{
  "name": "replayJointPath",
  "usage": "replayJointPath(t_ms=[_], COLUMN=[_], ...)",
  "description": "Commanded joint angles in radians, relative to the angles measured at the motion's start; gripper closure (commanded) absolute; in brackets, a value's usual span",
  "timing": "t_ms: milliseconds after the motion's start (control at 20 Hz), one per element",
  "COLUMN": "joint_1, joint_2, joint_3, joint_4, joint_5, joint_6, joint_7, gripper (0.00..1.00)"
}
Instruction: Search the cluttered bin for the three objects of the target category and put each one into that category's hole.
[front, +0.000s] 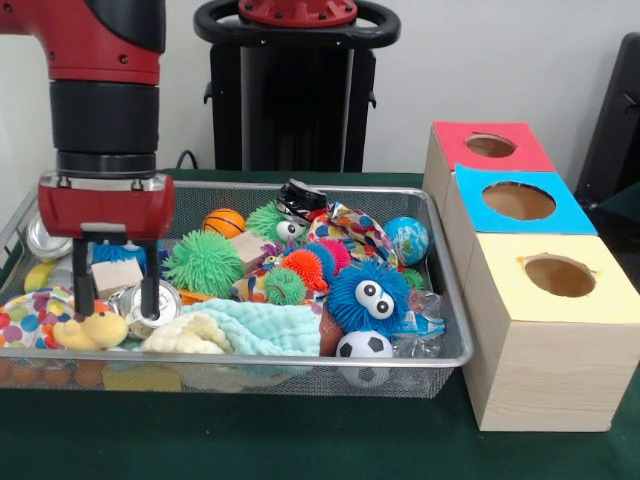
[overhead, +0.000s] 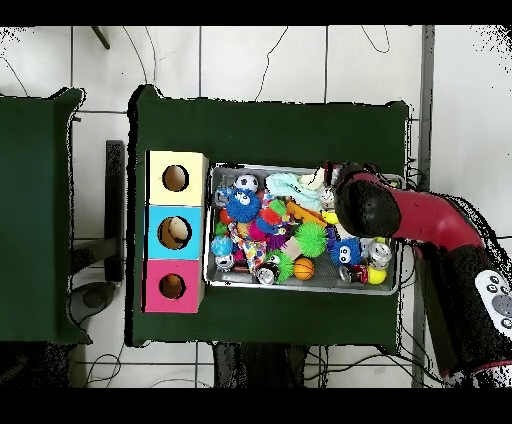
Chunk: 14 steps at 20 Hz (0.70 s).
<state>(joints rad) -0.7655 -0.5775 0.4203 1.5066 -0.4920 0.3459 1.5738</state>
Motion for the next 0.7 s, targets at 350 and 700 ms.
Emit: replayJointPath(t_ms=[350, 700], joint_1=[0.031, 0.088], joint_2=[0.057, 0.05], joint_3=[-0.002, -0.094], joint_4=[-0.024, -0.068], joint_5=[-0.076, -0.123], joint_6=[0.002, 0.087], joint_7=[-0.024, -0.02], gripper=[0.0, 0.0])
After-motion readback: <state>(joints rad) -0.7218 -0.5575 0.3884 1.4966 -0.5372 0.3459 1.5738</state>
